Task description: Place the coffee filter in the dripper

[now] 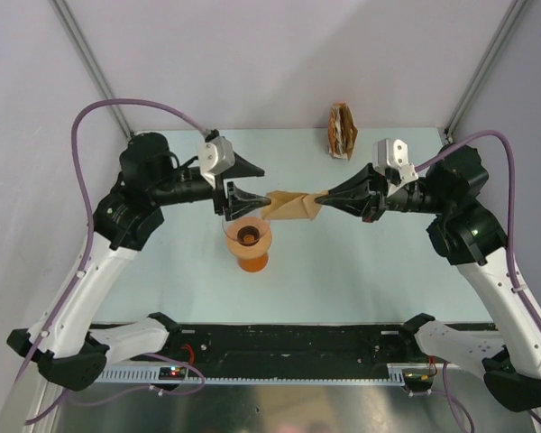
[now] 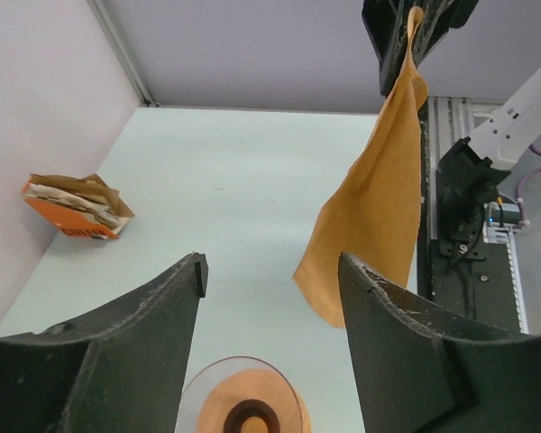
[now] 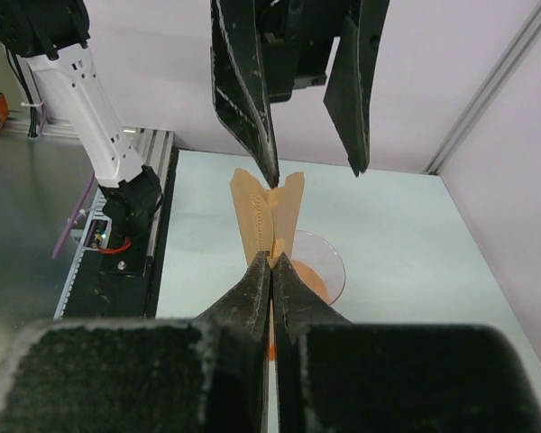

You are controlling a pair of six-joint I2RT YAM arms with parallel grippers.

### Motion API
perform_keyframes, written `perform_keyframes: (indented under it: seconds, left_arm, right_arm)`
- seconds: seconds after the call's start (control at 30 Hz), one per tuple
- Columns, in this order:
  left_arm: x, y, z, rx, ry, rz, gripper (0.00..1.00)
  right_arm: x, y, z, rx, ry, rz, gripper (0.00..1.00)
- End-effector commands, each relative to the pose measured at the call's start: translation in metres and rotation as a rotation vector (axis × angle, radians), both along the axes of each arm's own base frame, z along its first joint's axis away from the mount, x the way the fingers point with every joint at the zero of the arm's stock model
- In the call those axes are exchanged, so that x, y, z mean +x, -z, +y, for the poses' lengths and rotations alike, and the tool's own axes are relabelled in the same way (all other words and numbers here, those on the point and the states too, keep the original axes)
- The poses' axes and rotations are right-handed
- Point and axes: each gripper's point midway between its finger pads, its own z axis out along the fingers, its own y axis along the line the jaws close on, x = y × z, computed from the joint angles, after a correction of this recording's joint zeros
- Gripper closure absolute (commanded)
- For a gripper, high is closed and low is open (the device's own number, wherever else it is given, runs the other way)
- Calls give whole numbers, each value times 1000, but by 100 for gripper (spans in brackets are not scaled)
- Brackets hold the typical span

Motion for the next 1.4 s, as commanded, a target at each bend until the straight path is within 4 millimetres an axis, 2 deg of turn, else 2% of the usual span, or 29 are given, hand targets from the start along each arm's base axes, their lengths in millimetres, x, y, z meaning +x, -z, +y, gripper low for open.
perform_keyframes:
  seconds: [0.0, 0.27, 0.43, 0.5, 0.57, 0.6, 0.67, 0.77, 0.87, 0.9, 1.0, 1.1, 1.37]
  left_arm:
    - [-5, 6, -8, 29, 28, -55, 34]
    - [-10, 23, -28, 98, 86, -136, 42]
    - [-30, 32, -41, 119, 180, -177, 51]
    - [-33, 33, -44, 119, 199, -179, 61]
    - [-33, 32, -46, 116, 199, -167, 83]
    - [-32, 31, -46, 114, 191, -156, 91]
    - [-29, 25, -47, 98, 162, -96, 98]
    - [-19, 8, -49, 36, 110, 74, 100]
    - [-1, -14, -49, -60, 45, 242, 100]
    - [4, -19, -48, -92, 23, 293, 100]
    - [20, -34, -46, -176, -33, 380, 100]
    - [31, -42, -47, -239, -77, 486, 100]
    - [41, -44, -49, -271, -109, 555, 100]
  right_arm:
    - [-6, -8, 4, 22, -34, -33, 100]
    - [-17, -4, 11, 7, -87, -10, 100]
    - [-19, 0, 16, -5, -116, 9, 100]
    - [-17, 1, 18, -8, -117, 21, 100]
    - [-11, 1, 19, -10, -100, 37, 100]
    - [-5, 1, 19, -10, -84, 45, 97]
    - [10, 1, 15, -9, -37, 60, 83]
    - [36, -1, 3, 1, 77, 77, 56]
    - [54, 1, -8, 2, 182, 77, 34]
    - [58, 2, -11, 2, 211, 70, 30]
    - [67, 8, -18, -2, 294, 16, 23]
    - [73, 9, -13, -19, 361, -75, 20]
    - [98, 0, 7, -41, 527, -284, 11]
